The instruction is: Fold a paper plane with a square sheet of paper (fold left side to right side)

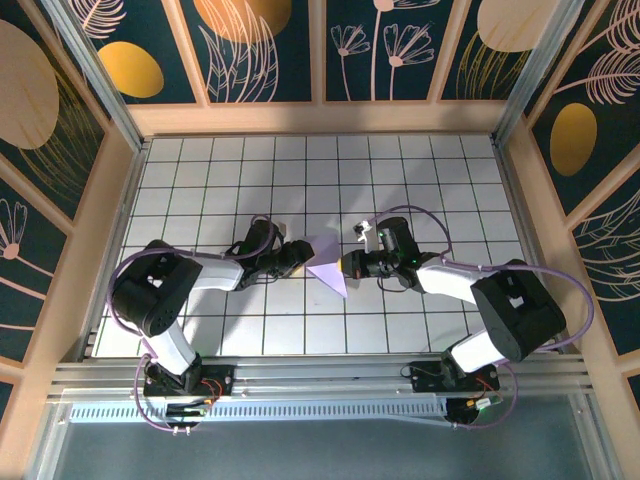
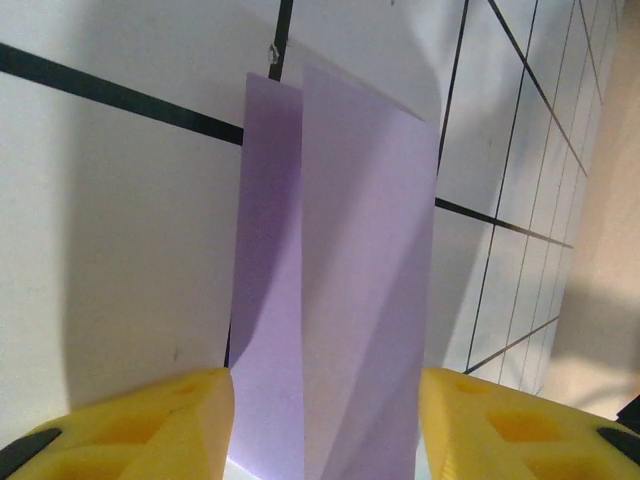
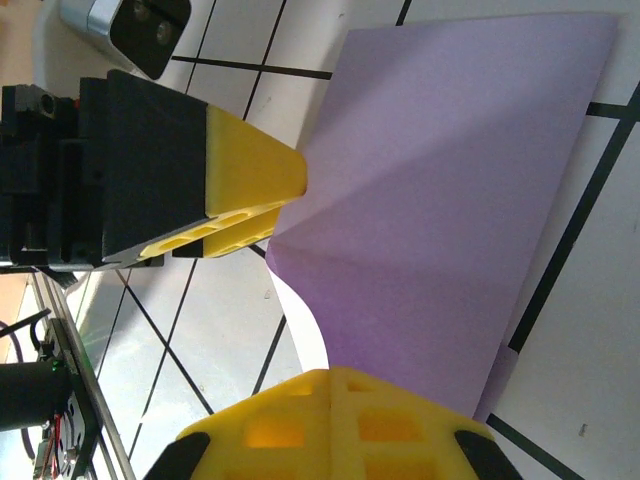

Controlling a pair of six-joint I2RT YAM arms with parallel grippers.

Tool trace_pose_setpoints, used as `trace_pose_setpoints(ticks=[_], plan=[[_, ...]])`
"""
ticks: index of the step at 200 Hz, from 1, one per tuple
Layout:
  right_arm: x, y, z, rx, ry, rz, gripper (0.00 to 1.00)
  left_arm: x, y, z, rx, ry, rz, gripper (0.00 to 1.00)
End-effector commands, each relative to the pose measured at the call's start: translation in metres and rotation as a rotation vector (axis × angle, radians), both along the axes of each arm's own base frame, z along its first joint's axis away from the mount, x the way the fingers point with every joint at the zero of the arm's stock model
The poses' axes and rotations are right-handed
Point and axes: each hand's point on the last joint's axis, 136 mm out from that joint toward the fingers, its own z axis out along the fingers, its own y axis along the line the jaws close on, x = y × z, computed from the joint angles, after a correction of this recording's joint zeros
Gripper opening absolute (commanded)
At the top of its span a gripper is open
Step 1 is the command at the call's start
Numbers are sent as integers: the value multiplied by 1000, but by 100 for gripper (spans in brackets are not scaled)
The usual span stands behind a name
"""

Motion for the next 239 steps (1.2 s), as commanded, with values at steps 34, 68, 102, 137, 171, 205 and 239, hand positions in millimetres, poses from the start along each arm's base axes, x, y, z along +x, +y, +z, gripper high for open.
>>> trace_pose_setpoints(ticks=[34,68,102,137,171,205,239], plan=[[-3,-1,4,24,-13,0,0,16,-11,3,-12,-33,-14,38],[-1,-7,0,-19,-7,-23,3,17,-8,5,9,-41,-6,19],[11,-26,4,-85,-9,-99,27,16,-5,14,15,-54,6,4],[20,-39,19,-172,-15,-171,43,15,-5,30,-28,-59,42,2],[15,-45,34,-236,-15,-226,46,11,-7,36,-73,-38,87,2],[-7,-35,27,-428,-58,-218,46,7,-10,37,-86,-25,110,1],[-30,-14,7,-543,-75,-181,45,6,-14,33,-83,-11,107,1]])
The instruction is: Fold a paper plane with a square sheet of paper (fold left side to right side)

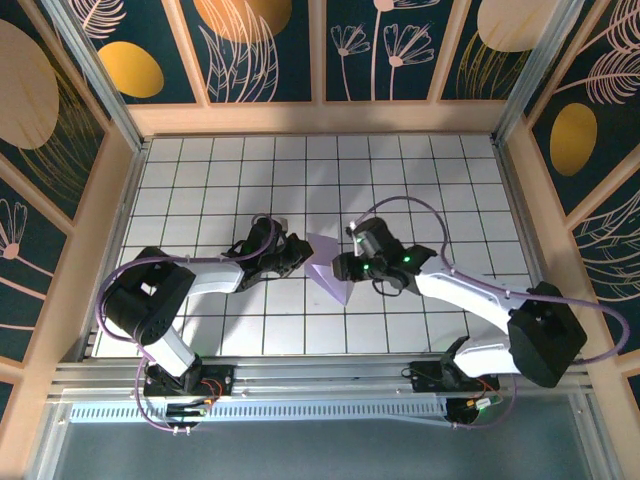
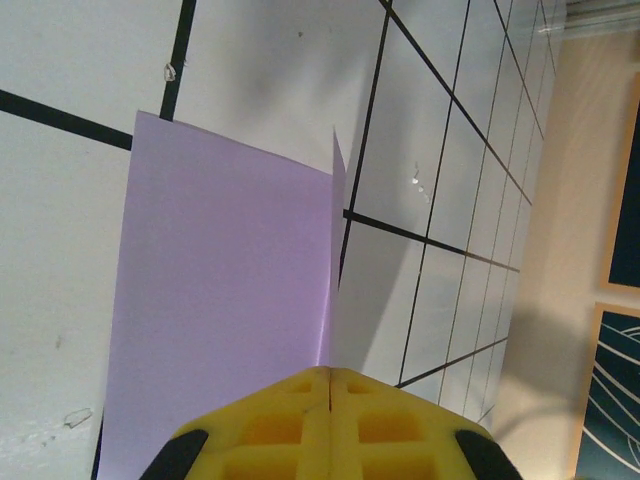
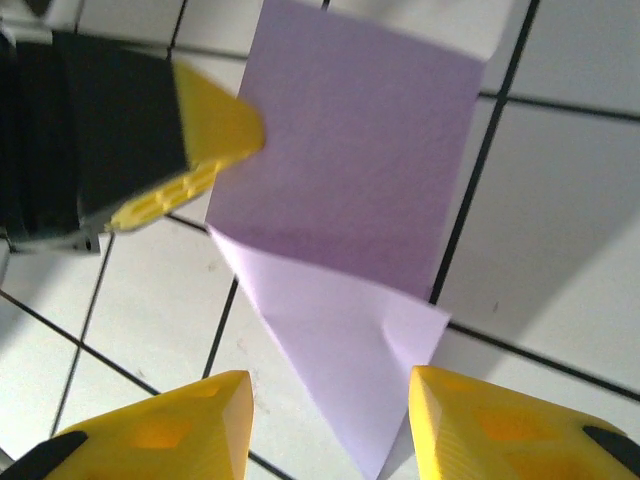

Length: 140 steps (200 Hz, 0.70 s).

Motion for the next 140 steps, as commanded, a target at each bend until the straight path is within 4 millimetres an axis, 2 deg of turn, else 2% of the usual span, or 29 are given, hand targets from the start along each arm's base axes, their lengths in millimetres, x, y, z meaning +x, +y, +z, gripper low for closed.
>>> trace_pose_setpoints(ticks=[1,47,140], plan=[[-6,-9,-19,-157,-5,-67,45,2,-3,4,-29,12,35,1],[-16,6,-44,-296,-25,-30,45,2,-4,3,-22,16,33,1],[-14,23,-63,-408,-80,20,40,1,-5,3,-13,16,23,1]])
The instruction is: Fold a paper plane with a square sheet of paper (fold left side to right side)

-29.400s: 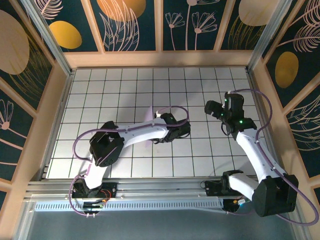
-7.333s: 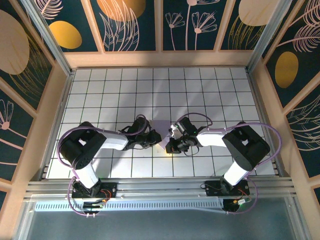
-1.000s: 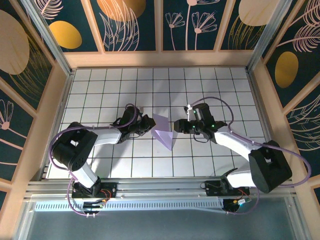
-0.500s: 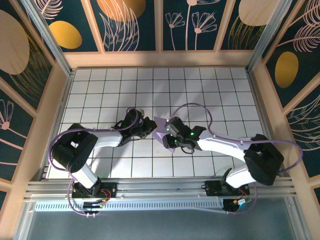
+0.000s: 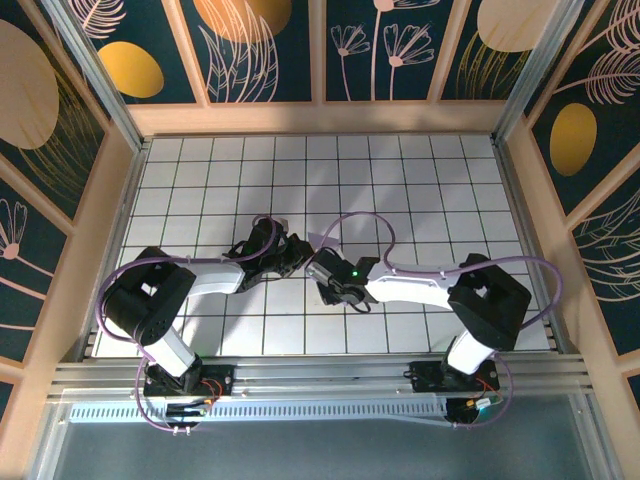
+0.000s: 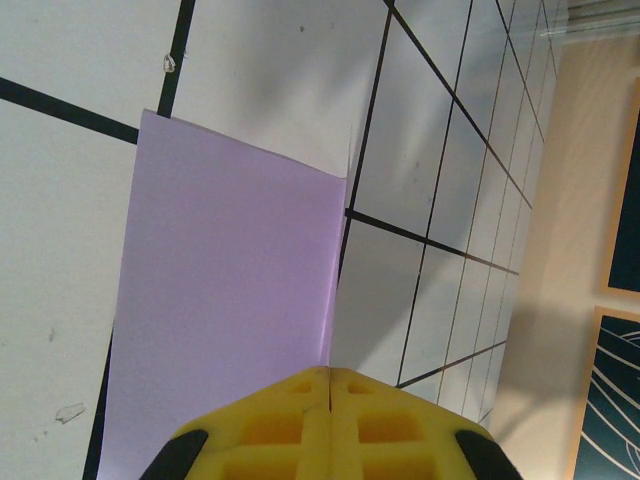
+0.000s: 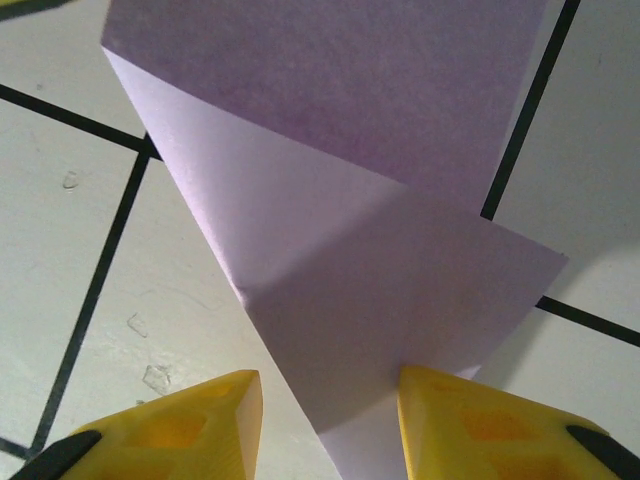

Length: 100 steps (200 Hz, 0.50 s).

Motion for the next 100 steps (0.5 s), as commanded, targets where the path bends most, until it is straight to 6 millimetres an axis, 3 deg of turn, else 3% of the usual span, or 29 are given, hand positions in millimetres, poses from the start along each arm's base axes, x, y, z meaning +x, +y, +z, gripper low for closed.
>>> trace_pose_setpoints(ticks=[1,100], plan=[[7,1,4,-42,-49,-8,40,2,-4,3,-12,11,14,1],[6,-1,-5,-130,-88,10,33,3,-3,3,8,7,14,2]])
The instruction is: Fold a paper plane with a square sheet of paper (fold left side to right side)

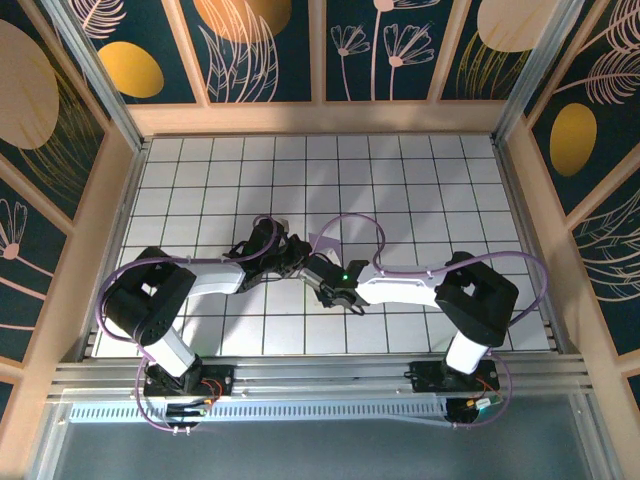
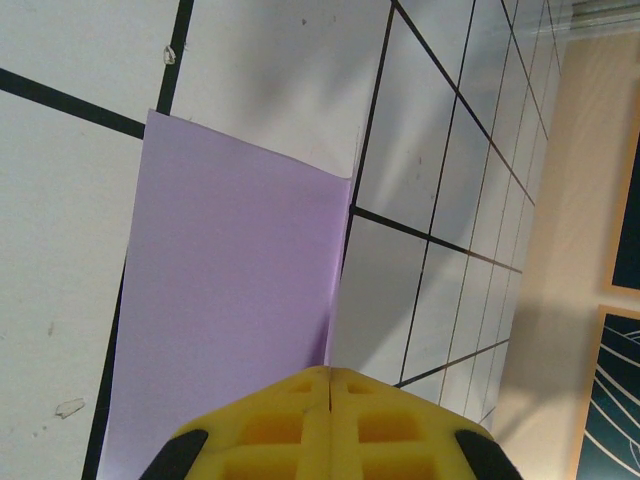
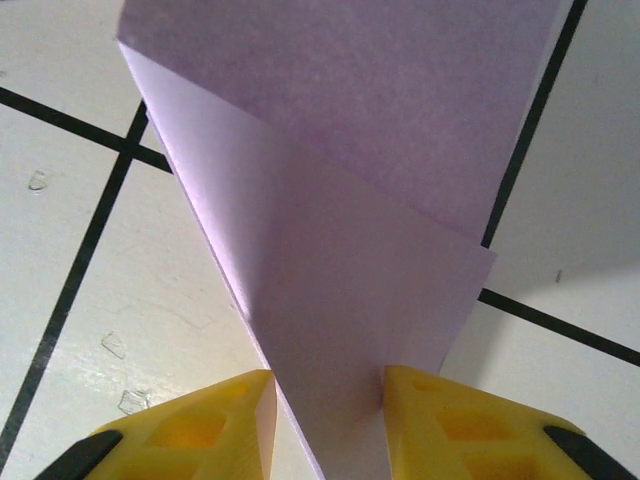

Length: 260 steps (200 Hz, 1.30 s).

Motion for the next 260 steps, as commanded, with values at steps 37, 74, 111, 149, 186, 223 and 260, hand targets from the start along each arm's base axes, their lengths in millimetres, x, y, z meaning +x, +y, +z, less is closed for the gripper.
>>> trace_pose_setpoints(ticks=[37,74,111,149,186,223,260], plan=[[3,-5,0,-60,-35,-2,29,3,-2,3,6,7,14,2],[2,-5,-1,-60,-34,0,25,3,-2,3,10,6,14,2],[2,-4,-2,-62,-33,4,19,4,-1,4,12,4,16,3],[1,-5,-6,-71,-25,9,11,3,1,4,29,1,20,13],[0,-5,-6,-74,-22,17,2,6,11,12,49,-24,31,27],[-1,-4,-4,-58,-7,39,0,11,41,27,63,-58,73,41],[-6,4,-2,27,61,93,0,8,76,36,108,-84,118,50]])
